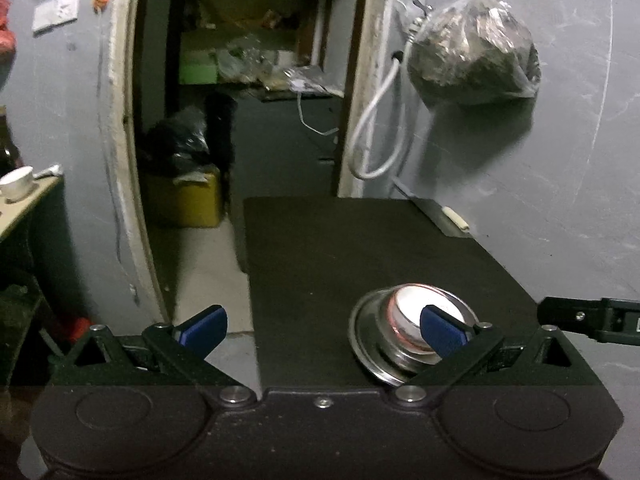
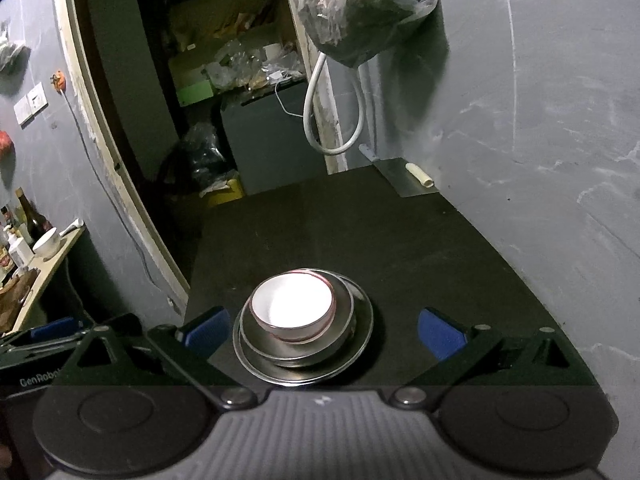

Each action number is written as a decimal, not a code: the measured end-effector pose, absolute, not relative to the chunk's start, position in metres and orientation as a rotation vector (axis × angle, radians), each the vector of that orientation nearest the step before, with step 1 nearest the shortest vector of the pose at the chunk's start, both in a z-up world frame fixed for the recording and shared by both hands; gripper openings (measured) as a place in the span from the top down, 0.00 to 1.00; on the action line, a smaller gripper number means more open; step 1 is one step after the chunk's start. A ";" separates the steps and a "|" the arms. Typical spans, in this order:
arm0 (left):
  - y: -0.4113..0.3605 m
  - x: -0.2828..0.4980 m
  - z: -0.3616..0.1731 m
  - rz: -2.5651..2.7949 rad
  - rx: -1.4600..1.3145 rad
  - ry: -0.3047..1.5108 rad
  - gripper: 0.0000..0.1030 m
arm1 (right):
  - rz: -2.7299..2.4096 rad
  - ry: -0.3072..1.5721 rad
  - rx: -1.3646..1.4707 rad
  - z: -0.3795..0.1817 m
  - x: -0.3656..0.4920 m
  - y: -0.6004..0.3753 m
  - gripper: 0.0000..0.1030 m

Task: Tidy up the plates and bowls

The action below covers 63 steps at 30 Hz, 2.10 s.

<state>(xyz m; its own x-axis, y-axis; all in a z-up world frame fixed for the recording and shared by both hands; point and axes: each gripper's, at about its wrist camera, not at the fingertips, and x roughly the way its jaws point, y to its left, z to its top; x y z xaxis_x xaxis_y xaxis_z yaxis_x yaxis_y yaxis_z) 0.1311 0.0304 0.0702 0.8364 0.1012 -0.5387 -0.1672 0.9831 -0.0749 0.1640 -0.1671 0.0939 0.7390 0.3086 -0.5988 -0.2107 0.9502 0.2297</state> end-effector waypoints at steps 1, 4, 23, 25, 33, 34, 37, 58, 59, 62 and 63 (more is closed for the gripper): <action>0.032 0.128 0.071 0.150 -0.122 0.550 0.01 | 0.285 0.674 0.149 0.094 0.161 -0.167 0.00; 0.036 0.118 0.076 0.168 -0.139 0.519 0.01 | 0.275 0.640 0.146 0.095 0.150 -0.166 0.00; 0.034 0.060 0.072 0.191 -0.174 0.462 0.01 | 0.277 0.521 0.080 0.100 0.070 -0.160 0.00; 0.032 0.056 0.074 0.192 -0.181 0.447 0.01 | 0.285 0.519 0.077 0.102 0.065 -0.163 0.00; 0.011 0.040 0.079 0.208 -0.147 0.437 0.01 | 0.280 0.506 0.110 0.105 0.054 -0.187 0.00; 0.009 0.038 0.080 0.205 -0.150 0.440 0.01 | 0.281 0.505 0.116 0.104 0.053 -0.190 0.00; 0.006 0.029 0.084 0.185 -0.207 0.446 0.01 | 0.284 0.517 0.110 0.104 0.051 -0.198 0.00; -0.038 -0.003 0.068 0.302 -0.108 0.515 0.01 | 0.364 0.534 0.090 0.078 0.038 -0.235 0.00; -0.038 -0.003 0.067 0.302 -0.100 0.517 0.01 | 0.356 0.546 0.086 0.077 0.039 -0.236 0.00; -0.036 -0.001 0.067 0.286 -0.092 0.514 0.01 | 0.336 0.534 0.100 0.075 0.040 -0.240 0.00; -0.036 0.000 0.066 0.276 -0.085 0.519 0.01 | 0.327 0.537 0.104 0.073 0.039 -0.240 0.00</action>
<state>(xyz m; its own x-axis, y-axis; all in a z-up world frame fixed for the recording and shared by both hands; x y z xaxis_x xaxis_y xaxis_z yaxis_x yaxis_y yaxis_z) -0.0004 -0.0356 0.0657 0.8324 0.2386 -0.5003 -0.2813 0.9596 -0.0105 0.0394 -0.2397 0.0727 0.8091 0.3321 -0.4849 -0.2782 0.9432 0.1817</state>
